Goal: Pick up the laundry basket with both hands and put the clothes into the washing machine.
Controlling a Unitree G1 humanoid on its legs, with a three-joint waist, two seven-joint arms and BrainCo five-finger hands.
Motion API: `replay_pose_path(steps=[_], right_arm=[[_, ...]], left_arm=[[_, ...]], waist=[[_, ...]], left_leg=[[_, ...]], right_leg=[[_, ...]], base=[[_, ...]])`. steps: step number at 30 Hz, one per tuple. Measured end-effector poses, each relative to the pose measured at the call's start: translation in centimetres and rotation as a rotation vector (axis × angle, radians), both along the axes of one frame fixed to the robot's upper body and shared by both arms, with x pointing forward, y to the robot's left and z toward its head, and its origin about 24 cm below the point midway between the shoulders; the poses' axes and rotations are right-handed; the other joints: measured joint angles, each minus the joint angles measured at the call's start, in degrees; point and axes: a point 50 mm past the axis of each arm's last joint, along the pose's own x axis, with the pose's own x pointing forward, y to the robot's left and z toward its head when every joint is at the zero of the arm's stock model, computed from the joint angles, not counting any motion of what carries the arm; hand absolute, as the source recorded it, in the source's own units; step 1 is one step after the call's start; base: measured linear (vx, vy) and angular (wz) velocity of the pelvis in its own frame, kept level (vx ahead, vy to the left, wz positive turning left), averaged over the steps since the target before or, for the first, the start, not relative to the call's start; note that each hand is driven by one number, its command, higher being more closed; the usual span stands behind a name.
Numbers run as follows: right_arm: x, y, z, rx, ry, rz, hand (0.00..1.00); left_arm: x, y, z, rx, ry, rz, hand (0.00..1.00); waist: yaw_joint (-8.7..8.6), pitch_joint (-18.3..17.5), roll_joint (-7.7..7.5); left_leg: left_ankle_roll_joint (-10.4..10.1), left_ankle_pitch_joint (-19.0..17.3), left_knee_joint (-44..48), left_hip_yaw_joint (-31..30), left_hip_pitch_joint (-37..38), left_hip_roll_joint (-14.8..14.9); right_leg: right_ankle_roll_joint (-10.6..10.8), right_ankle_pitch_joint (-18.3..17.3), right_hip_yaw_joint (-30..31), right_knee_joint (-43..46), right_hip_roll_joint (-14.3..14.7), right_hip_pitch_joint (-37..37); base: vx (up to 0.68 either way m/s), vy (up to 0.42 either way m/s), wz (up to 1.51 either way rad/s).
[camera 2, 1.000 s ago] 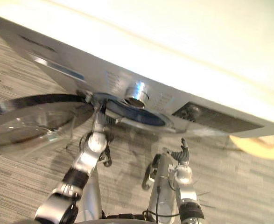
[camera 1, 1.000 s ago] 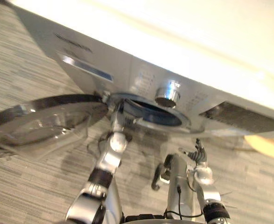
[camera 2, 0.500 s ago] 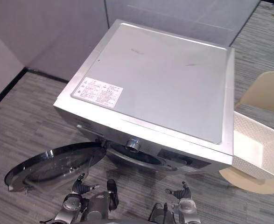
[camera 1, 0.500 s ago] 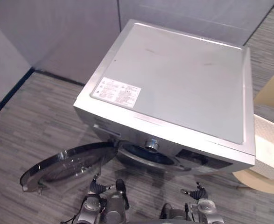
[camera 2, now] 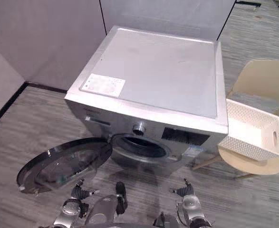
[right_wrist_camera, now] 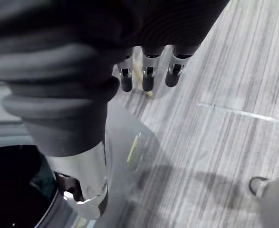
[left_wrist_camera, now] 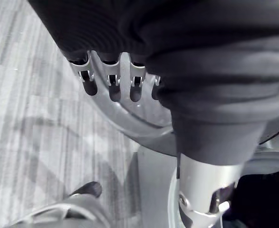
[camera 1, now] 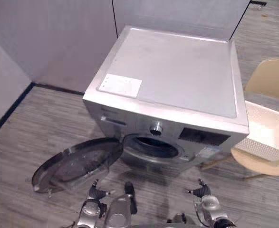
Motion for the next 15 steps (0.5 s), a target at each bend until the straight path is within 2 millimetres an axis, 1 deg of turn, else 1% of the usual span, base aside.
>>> replay_pose_path(steps=[1, 2, 3, 4, 5, 6, 7, 8, 9, 10, 11, 12, 13, 14, 15], right_arm=[[0.2, -0.3, 0.2, -0.011, -0.004, -0.002, 0.0], [0.0, -0.3, 0.1, -0.014, 0.002, -0.01, 0.0], [-0.6, 0.0, -0.2, -0.007, 0.012, -0.025, 0.0], [-0.8, -0.1, -0.3, -0.002, 0.015, -0.042, 0.0], [-1.4, -0.4, -0.5, 0.0, 0.028, -0.066, 0.0], [-1.6, -0.5, -0.6, 0.001, 0.032, -0.074, 0.0], [-2.1, -0.6, -0.8, 0.002, 0.041, -0.084, 0.0], [-2.7, -0.8, -1.0, 0.003, 0.057, -0.097, 0.0], [-3.1, -0.9, -1.1, 0.003, 0.066, -0.102, 0.0], [-3.5, -1.0, -1.3, 0.004, 0.078, -0.109, 0.0], [-3.6, -0.9, -1.3, 0.007, 0.081, -0.112, 0.0], [-3.6, -0.7, -1.4, 0.014, 0.083, -0.113, 0.0], [-4.0, 0.0, -1.7, 0.04, 0.09, -0.129, 0.0], [-4.2, 0.2, -1.8, 0.049, 0.094, -0.138, 0.0], [-4.7, 0.1, -1.9, 0.051, 0.101, -0.152, 0.0]], left_arm=[[0.3, -0.4, 0.1, -0.013, -0.008, -0.002, 0.0], [0.1, -0.8, 0.0, -0.023, -0.005, -0.011, 0.0], [0.1, -0.7, 0.0, -0.018, -0.007, -0.023, 0.0], [0.4, -0.6, 0.3, -0.011, -0.022, -0.025, 0.0], [0.8, -0.4, 0.5, -0.003, -0.035, -0.029, 0.0], [0.7, -0.4, 0.5, -0.003, -0.034, -0.032, 0.0], [0.7, -0.6, 0.5, -0.003, -0.034, -0.042, 0.0], [0.7, -0.9, 0.4, -0.006, -0.031, -0.057, 0.0], [0.7, -1.1, 0.4, -0.008, -0.031, -0.065, 0.0], [0.9, -1.5, 0.4, -0.013, -0.034, -0.083, 0.0], [0.9, -1.7, 0.4, -0.015, -0.034, -0.09, 0.0], [0.9, -2.1, 0.4, -0.017, -0.032, -0.104, 0.0], [1.3, -2.2, 0.6, -0.009, -0.041, -0.131, 0.0], [1.4, -2.4, 0.7, -0.009, -0.051, -0.142, 0.0], [2.1, -3.0, 1.3, -0.012, -0.088, -0.168, 0.0]], waist=[[-0.43, 1.0, 1.71], [-0.94, 1.4, 2.5], [-1.41, 1.5, 1.31], [-1.45, 1.8, 0.23], [-1.26, 2.0, -0.72], [-1.23, 1.9, -1.13], [-1.49, 1.8, -0.96], [-1.59, 1.5, -0.42], [-1.62, 1.4, -0.22], [-2.1, 1.1, 0.23], [-2.57, 1.0, 0.45], [-3.22, 1.0, 0.59], [-3.56, 0.4, -1.05], [-3.88, -0.1, -1.64], [-4.34, -0.6, -1.98]], left_leg=[[-1.6, 1.1, -0.4, -1.3, -0.3, 0.9], [-4.3, 1.7, -5.3, -2.2, 1.0, 0.6], [-7.2, -0.3, -6.7, -2.2, 1.5, -1.0], [-6.1, -0.7, -4.4, -2.4, 0.8, -1.4], [-2.0, -3.4, 4.3, -2.5, -0.8, -1.6], [-0.6, -4.7, 8.0, -2.7, -1.1, -1.5], [0.4, -6.7, 14.5, -3.6, -0.8, -0.9], [-0.7, -10.0, 19.0, -5.0, 0.6, 0.3], [-1.2, -12.2, 20.1, -5.6, 1.8, 0.9], [-2.5, -15.2, 19.1, -6.8, 4.6, 1.5], [-3.6, -16.2, 17.5, -7.3, 6.2, 1.5], [-3.2, -17.9, 12.8, -8.0, 8.3, 0.5], [-3.2, -16.7, 9.1, -8.0, 9.4, -1.6], [-2.5, -16.0, 7.3, -8.0, 9.8, -2.7], [-2.0, -14.7, 5.1, -8.3, 10.4, -4.4]], right_leg=[[-0.6, 1.5, -0.5, -0.5, 1.6, 0.1], [-1.2, 2.9, -1.9, -1.2, 2.3, 0.0], [-2.3, 3.7, -4.0, -1.6, 0.3, -0.5], [-3.3, 3.2, -4.1, -1.1, -0.5, -1.3], [-4.7, 4.1, -5.2, -0.7, -2.4, -2.9], [-4.9, 4.8, -5.8, -0.7, -3.2, -3.7], [-4.5, 5.9, -5.9, -0.8, -4.1, -4.6], [-3.9, 6.9, -5.9, -0.7, -4.3, -5.6], [-3.7, 7.2, -6.0, -0.6, -4.5, -6.1], [-3.0, 7.6, -6.1, -0.1, -5.0, -6.7], [-2.7, 7.7, -6.3, 0.2, -5.1, -7.1], [-1.5, 8.3, -6.4, 0.4, -5.2, -7.1], [-0.2, 9.1, -6.6, -0.4, -6.5, -7.0], [0.2, 9.6, -6.7, -1.0, -7.1, -7.0], [1.0, 10.2, -6.8, -1.4, -8.2, -6.9]], base=[[-0.53, -0.082, 0.51], [-0.44, -0.001, 0.66], [-0.41, 0.073, 0.63], [-0.38, 0.069, 0.48], [-0.36, 0.043, 0.19], [-0.27, 0.047, 0.13], [-0.19, 0.1, 0.1], [-0.16, 0.135, 0.07], [-0.14, 0.215, 0.12], [-0.08, 0.158, 0.14], [-0.08, 0.202, 0.19], [-0.07, 0.198, 0.22], [-0.07, 0.226, 0.27], [-0.05, 0.189, 0.37], [-0.02, 0.144, 0.3]])
